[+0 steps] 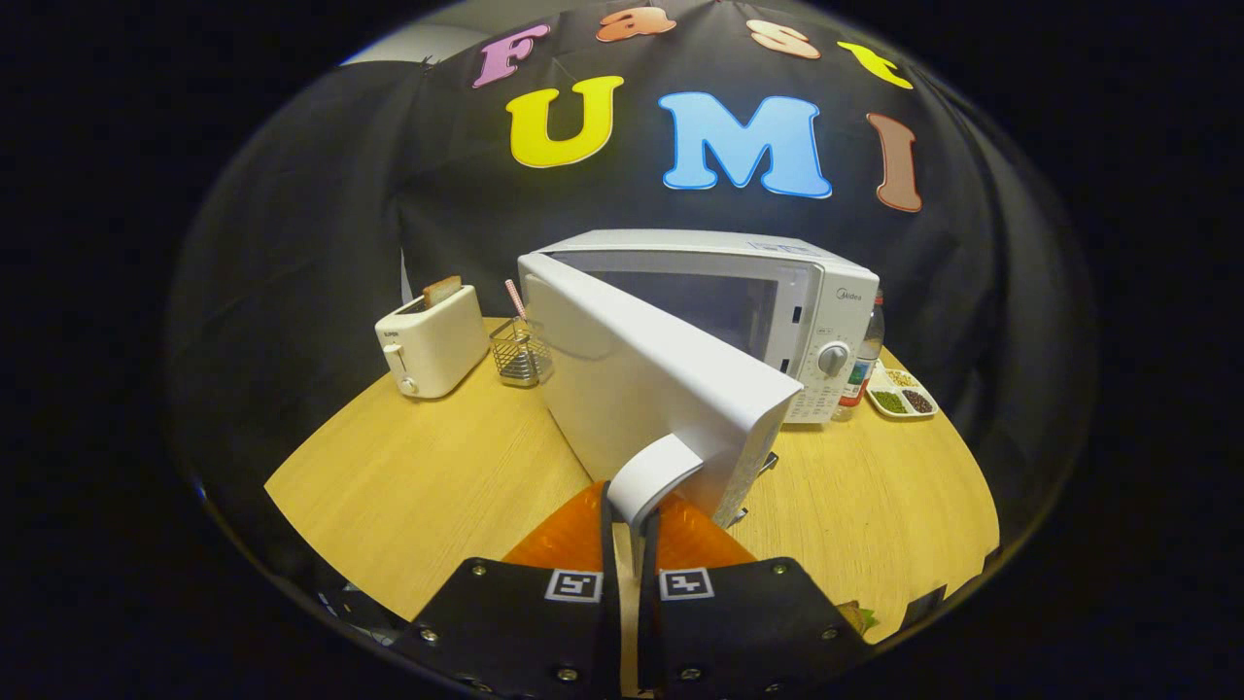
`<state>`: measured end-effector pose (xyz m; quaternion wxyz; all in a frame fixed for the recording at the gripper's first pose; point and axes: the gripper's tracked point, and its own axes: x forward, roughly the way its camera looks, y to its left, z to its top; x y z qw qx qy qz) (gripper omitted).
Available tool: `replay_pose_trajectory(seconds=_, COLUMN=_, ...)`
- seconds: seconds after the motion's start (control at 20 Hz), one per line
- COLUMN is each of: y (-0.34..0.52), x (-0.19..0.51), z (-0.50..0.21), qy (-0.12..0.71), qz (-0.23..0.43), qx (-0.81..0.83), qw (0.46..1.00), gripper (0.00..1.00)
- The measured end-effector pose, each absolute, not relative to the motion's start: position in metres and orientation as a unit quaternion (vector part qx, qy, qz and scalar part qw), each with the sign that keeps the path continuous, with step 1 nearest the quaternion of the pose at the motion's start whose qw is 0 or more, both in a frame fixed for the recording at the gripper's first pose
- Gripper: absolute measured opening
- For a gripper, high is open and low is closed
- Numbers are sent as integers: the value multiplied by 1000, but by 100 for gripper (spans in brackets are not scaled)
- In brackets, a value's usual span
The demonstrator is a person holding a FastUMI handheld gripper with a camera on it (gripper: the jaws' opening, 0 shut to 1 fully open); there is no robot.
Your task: Open the microwave, put the food inside, and close the microwave door.
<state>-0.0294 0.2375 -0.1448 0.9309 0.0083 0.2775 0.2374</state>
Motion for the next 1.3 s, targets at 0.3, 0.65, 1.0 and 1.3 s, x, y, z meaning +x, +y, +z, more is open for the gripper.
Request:
replay_pose_trajectory(seconds=0.3, y=278, x=-69, z=-137, qy=261, qz=240, qx=8, qw=935, gripper=16)
replay_pose_trajectory(seconds=0.65, y=325, x=-115, z=-135, qy=254, qz=267, qx=11, qw=930, gripper=33)
replay_pose_trajectory(seconds=1.0, y=367, x=-146, z=-124, qy=238, qz=309, qx=7, qw=921, gripper=37)
replay_pose_trajectory(seconds=1.3, y=395, x=-184, z=-85, qy=208, qz=419, qx=42, qw=883, gripper=43)
